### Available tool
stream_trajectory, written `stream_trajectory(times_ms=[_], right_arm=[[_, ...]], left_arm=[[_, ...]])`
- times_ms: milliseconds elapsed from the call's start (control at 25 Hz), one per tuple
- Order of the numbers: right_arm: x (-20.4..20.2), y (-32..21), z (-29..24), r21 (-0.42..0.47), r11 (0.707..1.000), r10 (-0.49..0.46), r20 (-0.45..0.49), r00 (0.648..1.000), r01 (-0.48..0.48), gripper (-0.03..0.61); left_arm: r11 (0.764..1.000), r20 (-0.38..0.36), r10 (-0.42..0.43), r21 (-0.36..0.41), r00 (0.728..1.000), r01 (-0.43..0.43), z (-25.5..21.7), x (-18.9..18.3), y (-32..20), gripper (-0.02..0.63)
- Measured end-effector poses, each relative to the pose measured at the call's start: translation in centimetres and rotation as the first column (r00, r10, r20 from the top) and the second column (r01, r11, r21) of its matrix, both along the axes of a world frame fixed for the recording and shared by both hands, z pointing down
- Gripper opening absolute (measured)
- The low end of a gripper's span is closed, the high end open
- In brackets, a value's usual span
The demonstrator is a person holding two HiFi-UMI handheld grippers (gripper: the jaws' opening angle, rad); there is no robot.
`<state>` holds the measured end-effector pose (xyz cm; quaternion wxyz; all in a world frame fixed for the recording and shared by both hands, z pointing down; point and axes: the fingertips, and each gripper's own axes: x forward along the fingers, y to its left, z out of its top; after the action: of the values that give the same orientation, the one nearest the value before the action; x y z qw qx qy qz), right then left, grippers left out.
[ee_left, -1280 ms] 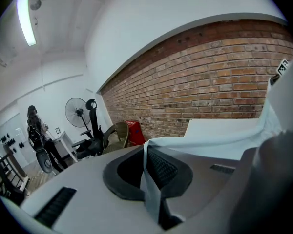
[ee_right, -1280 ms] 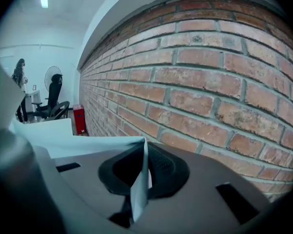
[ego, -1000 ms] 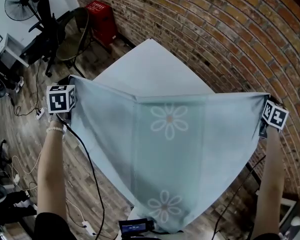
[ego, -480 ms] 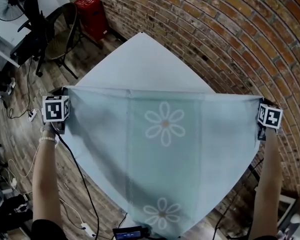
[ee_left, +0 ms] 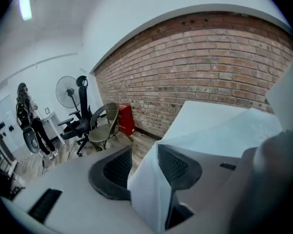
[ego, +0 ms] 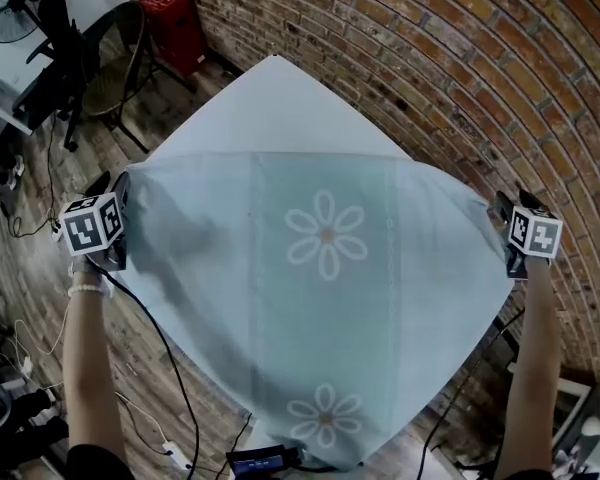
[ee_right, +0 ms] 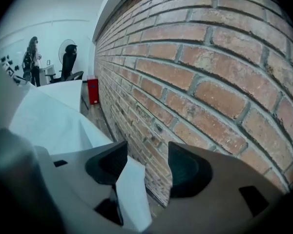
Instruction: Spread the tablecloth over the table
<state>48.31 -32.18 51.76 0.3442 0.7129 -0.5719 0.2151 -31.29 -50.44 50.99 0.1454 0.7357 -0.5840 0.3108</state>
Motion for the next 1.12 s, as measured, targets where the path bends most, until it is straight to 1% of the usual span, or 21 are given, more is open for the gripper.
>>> stream_trajectory(times_ms=[80, 160, 200, 240, 360, 480, 600, 680, 800, 920, 1040, 1120], right_arm=[[-0.2, 0.7, -1.8, 0.062, 0.998, 0.010, 0.016, 1.000, -0.011, 0.256], [-0.8, 1.7, -3.5, 0.127, 0.992, 0.013, 0.045, 0.999, -0.019, 0.256], [-1.4, 2.2, -4.1, 0.155, 0.988, 0.011, 0.062, 0.998, -0.021, 0.256], [-2.1, 2.8, -4.6, 0.179, 0.984, 0.007, 0.080, 0.997, -0.021, 0.256], [-4.5, 5.2, -5.2, 0.219, 0.976, -0.021, 0.134, 0.991, -0.009, 0.256], [-7.0, 8.0, -4.7, 0.224, 0.974, -0.061, 0.167, 0.984, 0.023, 0.256], [-9.8, 10.8, -4.1, 0.236, 0.970, -0.098, 0.194, 0.976, 0.050, 0.256], [-11.8, 12.7, -4.1, 0.247, 0.967, -0.123, 0.210, 0.970, 0.069, 0.256], [-14.1, 15.5, -4.0, 0.265, 0.962, -0.136, 0.253, 0.958, 0.067, 0.256], [-15.7, 18.7, -2.8, 0.253, 0.965, -0.138, 0.292, 0.946, 0.063, 0.256], [-17.2, 22.1, -1.3, 0.217, 0.973, -0.138, 0.299, 0.944, 0.073, 0.256], [-17.9, 24.3, 0.0, 0.193, 0.980, -0.118, 0.316, 0.941, 0.058, 0.256]], left_arm=[[0.998, -0.047, -0.039, 0.046, 0.998, 0.041, -1.6, -0.2, 0.8, 0.169], [0.991, -0.074, -0.076, 0.101, 0.994, 0.083, -3.5, -0.8, 2.1, 0.101], [0.987, -0.080, -0.088, 0.128, 0.993, 0.098, -4.5, -1.2, 3.0, 0.053], [0.983, -0.083, -0.095, 0.150, 0.992, 0.106, -5.4, -1.6, 4.0, 0.027], [0.976, -0.112, -0.109, 0.177, 0.988, 0.128, -7.2, -2.3, 7.8, 0.021], [0.975, -0.157, -0.135, 0.156, 0.978, 0.160, -7.3, -1.9, 12.4, 0.021], [0.983, -0.190, -0.115, 0.118, 0.975, 0.139, -6.4, 0.2, 17.2, 0.031], [0.990, -0.211, -0.090, 0.086, 0.973, 0.111, -5.6, 1.9, 20.6, 0.083], [0.995, -0.233, -0.083, 0.028, 0.969, 0.092, -3.9, 4.4, 25.5, 0.112], [0.994, -0.240, -0.107, -0.024, 0.965, 0.104, -1.7, 6.2, 29.8, 0.123], [0.989, -0.255, -0.144, -0.078, 0.956, 0.128, 0.4, 7.3, 33.8, 0.135], [0.984, -0.266, -0.167, -0.103, 0.949, 0.144, 1.4, 8.0, 36.1, 0.144]])
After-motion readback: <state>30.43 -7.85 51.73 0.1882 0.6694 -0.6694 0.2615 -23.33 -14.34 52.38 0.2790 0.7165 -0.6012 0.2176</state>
